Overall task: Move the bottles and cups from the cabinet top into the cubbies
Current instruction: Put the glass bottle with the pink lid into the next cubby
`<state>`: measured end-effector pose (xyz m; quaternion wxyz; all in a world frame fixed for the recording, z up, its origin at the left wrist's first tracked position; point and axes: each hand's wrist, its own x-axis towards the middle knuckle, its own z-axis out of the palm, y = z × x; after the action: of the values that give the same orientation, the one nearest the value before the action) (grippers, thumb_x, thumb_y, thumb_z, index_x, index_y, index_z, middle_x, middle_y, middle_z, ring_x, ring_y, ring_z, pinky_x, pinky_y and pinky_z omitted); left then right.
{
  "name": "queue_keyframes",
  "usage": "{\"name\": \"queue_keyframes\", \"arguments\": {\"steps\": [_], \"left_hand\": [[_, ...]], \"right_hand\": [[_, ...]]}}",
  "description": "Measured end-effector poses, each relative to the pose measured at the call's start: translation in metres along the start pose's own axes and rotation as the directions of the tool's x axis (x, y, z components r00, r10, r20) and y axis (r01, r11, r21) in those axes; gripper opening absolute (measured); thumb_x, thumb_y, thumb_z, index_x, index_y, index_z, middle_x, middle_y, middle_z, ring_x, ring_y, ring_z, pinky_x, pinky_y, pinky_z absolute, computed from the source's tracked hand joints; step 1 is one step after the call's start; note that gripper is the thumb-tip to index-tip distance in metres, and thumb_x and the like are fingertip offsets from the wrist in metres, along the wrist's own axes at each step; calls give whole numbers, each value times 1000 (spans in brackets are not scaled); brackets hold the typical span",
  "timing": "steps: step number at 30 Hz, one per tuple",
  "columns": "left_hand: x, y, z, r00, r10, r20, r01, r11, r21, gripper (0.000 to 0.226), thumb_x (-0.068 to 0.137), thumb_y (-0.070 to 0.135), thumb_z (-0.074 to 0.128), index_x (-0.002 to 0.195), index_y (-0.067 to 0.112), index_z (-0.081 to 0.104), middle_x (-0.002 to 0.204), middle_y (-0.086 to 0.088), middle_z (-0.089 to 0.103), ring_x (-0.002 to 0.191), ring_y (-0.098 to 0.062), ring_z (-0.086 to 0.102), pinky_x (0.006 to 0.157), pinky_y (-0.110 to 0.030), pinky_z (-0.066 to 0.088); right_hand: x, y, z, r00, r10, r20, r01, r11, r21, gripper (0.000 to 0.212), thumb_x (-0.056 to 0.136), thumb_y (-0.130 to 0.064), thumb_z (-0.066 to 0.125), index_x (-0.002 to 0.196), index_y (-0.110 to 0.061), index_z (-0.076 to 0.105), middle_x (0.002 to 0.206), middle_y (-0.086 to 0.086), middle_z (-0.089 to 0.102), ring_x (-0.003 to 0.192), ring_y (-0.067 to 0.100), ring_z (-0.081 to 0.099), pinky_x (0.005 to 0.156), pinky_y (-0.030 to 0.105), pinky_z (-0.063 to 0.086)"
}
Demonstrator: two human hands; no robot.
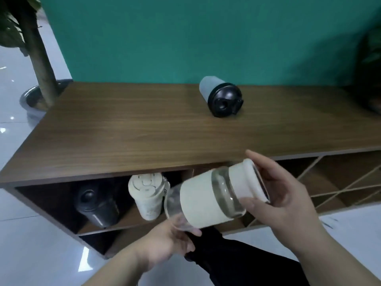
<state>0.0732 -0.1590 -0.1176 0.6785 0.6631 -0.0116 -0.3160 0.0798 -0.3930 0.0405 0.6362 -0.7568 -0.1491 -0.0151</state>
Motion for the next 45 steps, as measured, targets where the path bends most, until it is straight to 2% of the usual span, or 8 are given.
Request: {"name": "queue_keyframes", "arguments": {"steps": [6, 8, 11, 15, 18, 22, 35, 45], "left_hand": [[40, -29, 38, 983, 11, -181, 17, 988, 154, 91, 58, 13, 87, 138, 33, 50, 129, -6, 69, 109, -28, 70, 92, -48, 61], [57, -25, 59, 928, 67, -366, 13, 977, 212, 83, 61, 18, 88, 127, 48, 49, 126, 12, 71, 117, -7, 68, 102, -40, 58], [79, -11, 82, 809, 165, -564, -13, 964, 264, 63, 71, 3, 83, 102, 47, 51, 101, 32, 69, 101, 21, 61, 84, -3, 48], [108, -18, 90, 711, 102, -696, 64, 976, 209, 51, 71, 21, 84, 100, 45, 51, 107, 17, 68, 109, -12, 68, 93, -33, 57], [125, -25, 90, 659, 124, -742, 114, 959, 261, 47, 69, 31, 84, 109, 38, 60, 114, 5, 70, 114, -23, 65, 98, -45, 56], [142, -29, 90, 652, 77, -754, 156, 960, 233, 70, 76, 29, 85, 139, 20, 55, 136, -4, 55, 127, -18, 51, 104, -30, 42], [161, -24, 85, 666, 32, -745, 193, 958, 213, 77, 82, 29, 84, 148, 31, 43, 151, 0, 49, 133, -23, 59, 107, -39, 50], [169, -20, 83, 671, -16, -741, 379, 867, 325, 73, 88, 31, 77, 147, 18, 36, 143, -10, 49, 126, -38, 62, 98, -42, 50]], "right_hand": [[15, 60, -18, 972, 148, 184, -7, 797, -604, 86, 62, -39, 86, 140, -40, 49, 122, -31, 53, 118, -8, 50, 91, 2, 35], [27, 75, -17, 964, 178, 195, -32, 812, -582, 85, 65, -34, 86, 142, -35, 49, 124, -26, 50, 117, -8, 47, 90, 0, 32], [49, 97, -16, 960, 148, 239, 11, 831, -557, 83, 66, -33, 84, 142, -32, 51, 125, -25, 50, 119, -6, 48, 93, 2, 33], [69, 127, -14, 937, 161, 310, 30, 847, -531, 82, 67, -33, 82, 143, -31, 51, 132, -22, 51, 122, -5, 48, 103, 13, 37], [79, 144, -17, 946, 141, 292, 25, 866, -499, 78, 67, -28, 82, 140, -28, 54, 133, -16, 54, 122, -2, 51, 103, 14, 38], [88, 157, -17, 950, 140, 279, 13, 875, -485, 75, 65, -23, 82, 136, -24, 57, 130, -11, 57, 119, 3, 55, 101, 19, 42], [93, 175, -20, 970, 156, 185, -73, 918, -389, 51, 65, -13, 82, 102, -42, 61, 104, -17, 58, 100, 0, 59, 85, 14, 44], [86, 186, -15, 978, 178, 111, -119, 907, -405, 56, 65, -18, 84, 111, -35, 57, 111, -13, 61, 101, 2, 58, 81, 11, 43]]}}
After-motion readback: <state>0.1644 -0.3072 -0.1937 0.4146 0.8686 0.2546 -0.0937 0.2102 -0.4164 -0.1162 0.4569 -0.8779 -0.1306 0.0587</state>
